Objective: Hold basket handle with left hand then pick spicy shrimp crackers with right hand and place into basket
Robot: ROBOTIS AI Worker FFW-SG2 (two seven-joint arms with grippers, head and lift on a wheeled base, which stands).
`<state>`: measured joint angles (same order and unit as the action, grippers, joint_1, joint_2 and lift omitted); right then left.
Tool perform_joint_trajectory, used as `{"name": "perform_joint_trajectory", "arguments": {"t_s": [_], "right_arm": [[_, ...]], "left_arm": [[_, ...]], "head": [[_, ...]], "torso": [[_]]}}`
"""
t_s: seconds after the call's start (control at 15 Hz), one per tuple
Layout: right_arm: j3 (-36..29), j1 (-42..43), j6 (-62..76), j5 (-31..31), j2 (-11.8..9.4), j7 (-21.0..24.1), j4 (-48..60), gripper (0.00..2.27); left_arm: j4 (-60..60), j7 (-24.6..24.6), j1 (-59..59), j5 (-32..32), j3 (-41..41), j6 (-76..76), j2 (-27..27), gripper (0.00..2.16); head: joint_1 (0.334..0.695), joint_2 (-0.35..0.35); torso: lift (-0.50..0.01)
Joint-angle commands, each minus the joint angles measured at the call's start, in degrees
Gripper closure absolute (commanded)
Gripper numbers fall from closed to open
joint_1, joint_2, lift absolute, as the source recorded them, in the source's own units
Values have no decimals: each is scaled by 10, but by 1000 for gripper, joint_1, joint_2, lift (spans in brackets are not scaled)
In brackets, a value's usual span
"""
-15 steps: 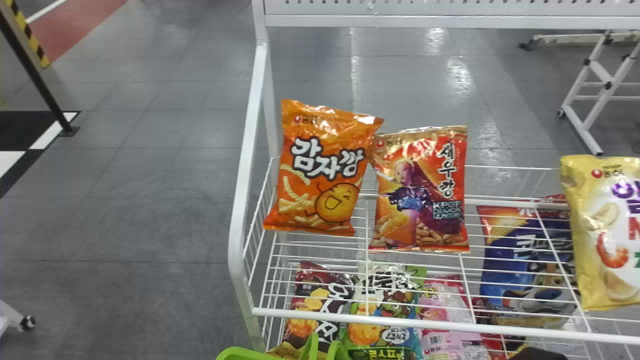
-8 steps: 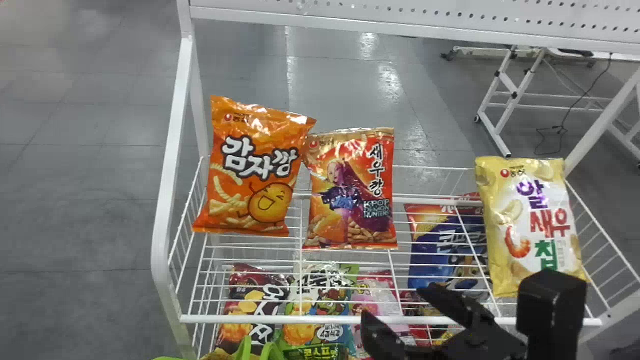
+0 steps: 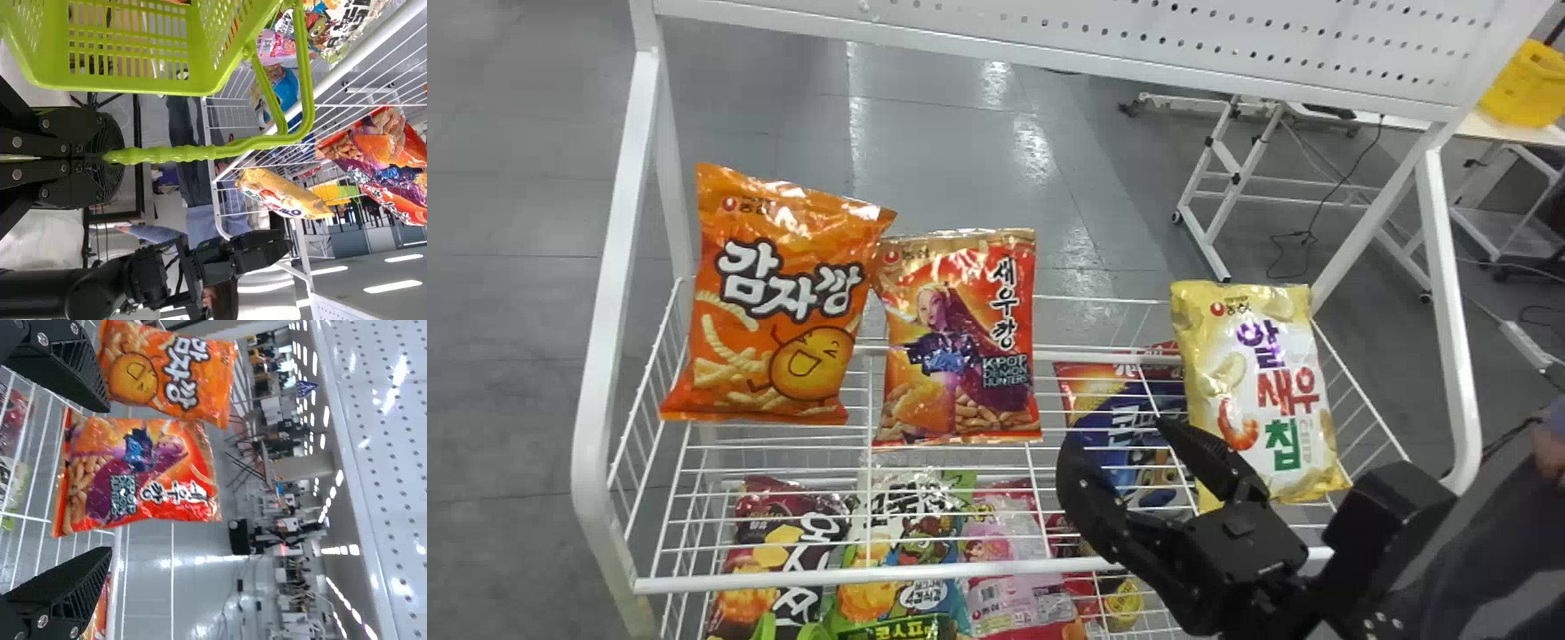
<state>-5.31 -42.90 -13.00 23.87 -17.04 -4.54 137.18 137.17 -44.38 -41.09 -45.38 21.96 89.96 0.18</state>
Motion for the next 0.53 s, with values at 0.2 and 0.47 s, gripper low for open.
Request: {"name": "perform_joint_trajectory", "arguments": {"t_s": [0.2, 0.47], "right_arm": [[6, 6, 97, -29, 19, 1, -58, 66], [15, 19, 157, -50, 32, 1, -94, 73]], "left_arm": [[-2, -1, 0, 0, -4, 1, -3, 1892], [-1, -5, -4, 0, -4, 1, -3, 1892]], "head": [[695, -336], [695, -350]], "torso": [[-37], [-37]]}}
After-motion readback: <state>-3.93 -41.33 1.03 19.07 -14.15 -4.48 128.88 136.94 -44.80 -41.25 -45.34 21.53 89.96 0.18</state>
